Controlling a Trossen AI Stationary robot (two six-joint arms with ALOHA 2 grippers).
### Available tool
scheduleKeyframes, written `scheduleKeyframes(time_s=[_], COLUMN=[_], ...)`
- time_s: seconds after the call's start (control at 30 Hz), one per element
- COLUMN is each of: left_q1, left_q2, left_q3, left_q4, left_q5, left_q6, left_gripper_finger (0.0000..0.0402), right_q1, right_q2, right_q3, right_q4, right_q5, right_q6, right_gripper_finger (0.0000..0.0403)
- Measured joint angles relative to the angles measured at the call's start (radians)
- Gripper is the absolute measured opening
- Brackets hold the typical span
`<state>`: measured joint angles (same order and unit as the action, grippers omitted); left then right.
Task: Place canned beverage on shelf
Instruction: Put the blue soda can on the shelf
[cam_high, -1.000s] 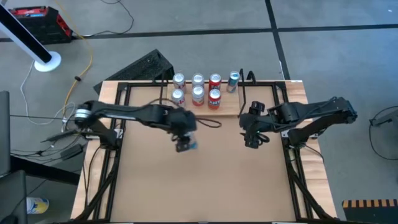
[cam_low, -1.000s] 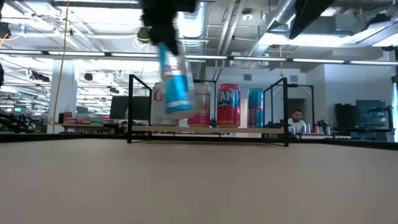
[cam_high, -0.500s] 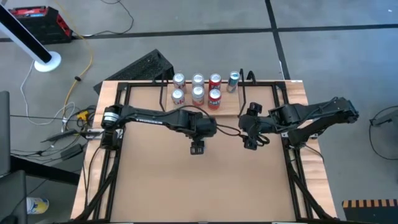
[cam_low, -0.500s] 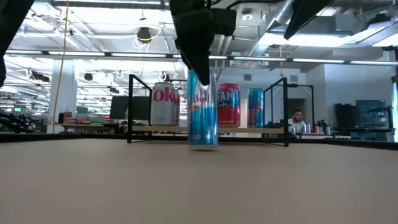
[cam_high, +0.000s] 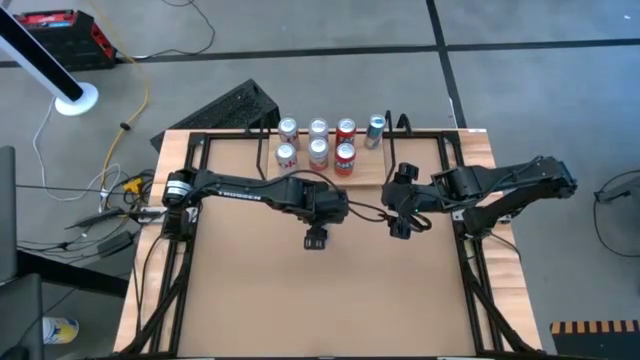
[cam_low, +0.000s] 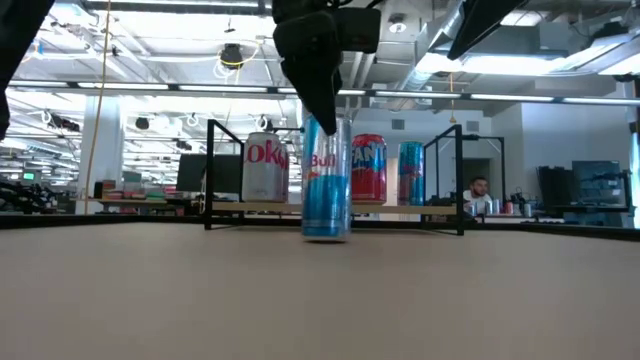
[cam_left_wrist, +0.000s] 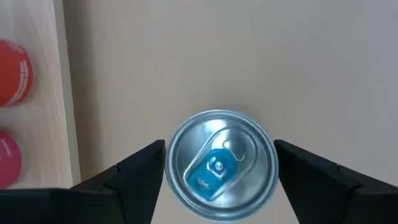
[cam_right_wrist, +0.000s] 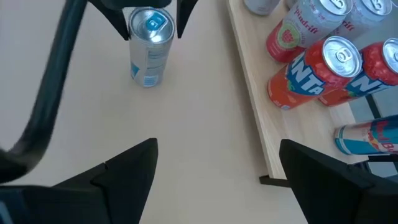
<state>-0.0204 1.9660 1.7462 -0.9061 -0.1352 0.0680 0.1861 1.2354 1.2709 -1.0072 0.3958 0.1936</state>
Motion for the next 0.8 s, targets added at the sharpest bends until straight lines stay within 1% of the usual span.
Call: scheduleKeyframes(time_s=[0.17, 0.27, 0.47, 0.57, 0.67, 0.73, 0.8], left_q1=[0.0, 0.0, 0.0, -0.001, -0.002, -0.003, -0.003], left_q2=[0.0, -0.002, -0.069, -0.115, -0.167, -0.209, -0.27], left_q3=[0.0, 0.0, 0.0, 0.0, 0.0, -0.008, -0.056], left_q4=[-0.003, -0.004, -0.087, -0.178, -0.283, -0.349, -0.363], left_q5=[0.001, 0.001, 0.0, -0.001, -0.01, -0.044, -0.094], left_q6=[0.041, 0.044, 0.015, -0.005, -0.024, -0.038, -0.045], left_gripper_finger=[0.0291, 0.0295, 0.0295, 0.0295, 0.0295, 0.0295, 0.0295], right_q1=[-0.005, -0.006, -0.011, 0.004, 0.029, 0.048, 0.064], right_q2=[0.0, 0.002, 0.057, 0.111, 0.178, 0.228, 0.278], right_q3=[0.0, 0.0, 0.001, 0.001, 0.001, 0.001, 0.001], right_q4=[-0.001, -0.004, 0.022, 0.089, 0.212, 0.31, 0.404], right_q5=[0.0, -0.001, -0.032, -0.033, -0.031, -0.012, 0.03], right_q6=[0.006, 0.054, 0.079, 0.079, 0.069, 0.054, 0.037], right_gripper_finger=[0.036, 0.036, 0.036, 0.036, 0.036, 0.036, 0.036])
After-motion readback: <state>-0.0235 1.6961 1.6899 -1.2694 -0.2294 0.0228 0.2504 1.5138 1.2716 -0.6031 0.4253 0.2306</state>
